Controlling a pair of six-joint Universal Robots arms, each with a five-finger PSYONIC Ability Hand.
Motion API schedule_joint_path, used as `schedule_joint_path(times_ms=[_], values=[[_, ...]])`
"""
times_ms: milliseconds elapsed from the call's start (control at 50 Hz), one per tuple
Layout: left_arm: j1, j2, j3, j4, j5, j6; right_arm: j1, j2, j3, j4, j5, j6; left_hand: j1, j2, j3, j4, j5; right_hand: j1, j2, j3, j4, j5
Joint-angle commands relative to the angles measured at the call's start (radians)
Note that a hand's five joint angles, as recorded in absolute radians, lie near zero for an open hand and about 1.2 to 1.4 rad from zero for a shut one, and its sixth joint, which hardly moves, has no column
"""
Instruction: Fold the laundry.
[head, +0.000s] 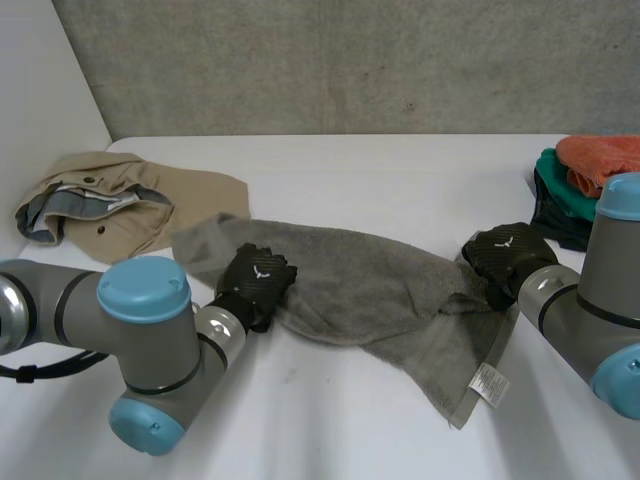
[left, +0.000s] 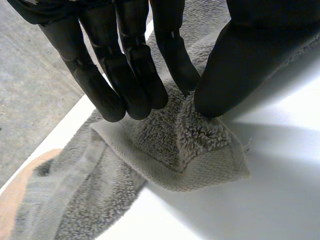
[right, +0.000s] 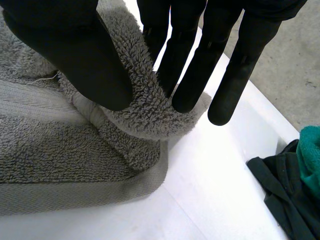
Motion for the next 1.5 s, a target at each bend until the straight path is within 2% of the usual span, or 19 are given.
schedule_joint_path(times_ms=[20,120,200,280,340,480,560,640,660,740,780,820,880,980,1100,1120,1200,1360,1500], values=[[0.008,0.075,-0.020,-0.055,0.002,0.003,-0.010,-0.025,-0.022,0.033,-0.002,-0.011,0.253,0.203,0.210,0.205,0.239,0.275,0.224,0.208,0.198,0.243],[0.012,0.428,-0.107,-0.149,0.013,-0.029,-0.054,-0.158,-0.075,0.215,-0.017,-0.121,0.253,0.203,0.210,0.205,0.239,0.275,0.224,0.208,0.198,0.243],[0.047,0.563,-0.120,-0.245,0.031,-0.072,-0.087,-0.221,-0.115,0.422,-0.061,-0.259,0.253,0.203,0.210,0.205,0.239,0.275,0.224,0.208,0.198,0.243],[0.104,0.525,-0.090,-0.415,0.066,-0.075,-0.090,-0.204,-0.132,0.581,-0.106,-0.370,0.253,0.203,0.210,0.205,0.239,0.275,0.224,0.208,0.198,0.243],[0.133,0.412,-0.046,-0.523,0.085,-0.074,-0.075,-0.145,-0.154,0.595,-0.111,-0.402,0.253,0.203,0.210,0.205,0.239,0.275,0.224,0.208,0.198,0.243],[0.175,0.134,0.175,-0.540,0.045,-0.028,-0.050,0.023,-0.261,0.473,-0.049,-0.382,0.253,0.203,0.210,0.205,0.239,0.275,0.224,0.208,0.198,0.243],[0.189,0.095,0.412,-0.496,0.027,-0.025,-0.027,0.082,-0.431,0.362,0.010,-0.363,0.253,0.203,0.210,0.205,0.239,0.275,0.224,0.208,0.198,0.243],[0.198,0.116,0.665,-0.306,0.053,-0.065,-0.001,0.084,-0.632,0.172,0.064,-0.291,0.253,0.203,0.210,0.205,0.239,0.275,0.224,0.208,0.198,0.243],[0.209,0.129,0.746,-0.205,0.056,-0.103,0.007,0.073,-0.686,0.078,0.079,-0.248,0.253,0.203,0.210,0.205,0.239,0.275,0.224,0.208,0.198,0.243],[0.222,0.143,0.860,0.040,0.044,-0.208,0.015,0.009,-0.709,-0.179,0.084,-0.133,0.253,0.203,0.210,0.205,0.239,0.275,0.224,0.208,0.198,0.243],[0.229,0.143,0.879,0.083,0.039,-0.243,0.018,-0.028,-0.689,-0.270,0.087,-0.099,0.253,0.203,0.210,0.205,0.239,0.275,0.224,0.208,0.198,0.243],[0.241,0.149,0.876,0.064,0.031,-0.270,0.022,-0.077,-0.631,-0.342,0.086,-0.086,0.253,0.203,0.210,0.205,0.239,0.275,0.224,0.208,0.198,0.243],[0.255,0.159,0.841,0.015,0.028,-0.276,0.024,-0.112,-0.568,-0.338,0.076,-0.092,0.253,0.203,0.210,0.205,0.239,0.275,0.224,0.208,0.198,0.243],[0.291,0.218,0.596,-0.029,0.037,-0.286,0.028,-0.151,-0.410,-0.231,0.049,-0.097,0.253,0.203,0.210,0.205,0.239,0.275,0.224,0.208,0.198,0.243],[0.279,0.248,0.306,-0.002,0.086,-0.302,0.033,-0.155,-0.251,-0.151,0.035,-0.100,0.253,0.203,0.210,0.205,0.239,0.275,0.224,0.208,0.198,0.243],[0.267,0.245,0.231,0.003,0.102,-0.319,0.044,-0.155,-0.219,-0.150,0.030,-0.102,0.180,0.130,0.138,0.132,0.167,0.275,0.224,0.208,0.198,0.243],[0.216,0.209,0.090,0.011,0.125,-0.373,0.071,-0.146,-0.188,-0.160,0.027,-0.111,-0.837,-0.887,-0.879,-0.885,-0.851,0.275,0.224,0.208,0.198,0.243],[0.131,0.115,0.043,0.001,0.091,-0.522,0.110,-0.137,-0.227,-0.123,0.033,-0.160,-0.927,-0.977,-0.969,-0.975,-0.941,0.275,0.224,0.208,0.198,0.243],[0.045,0.068,0.106,0.000,0.062,-0.563,0.171,-0.195,-0.287,-0.037,0.033,-0.160,-0.948,-0.998,-0.990,-0.996,-0.961,0.275,0.224,0.208,0.198,0.243]])
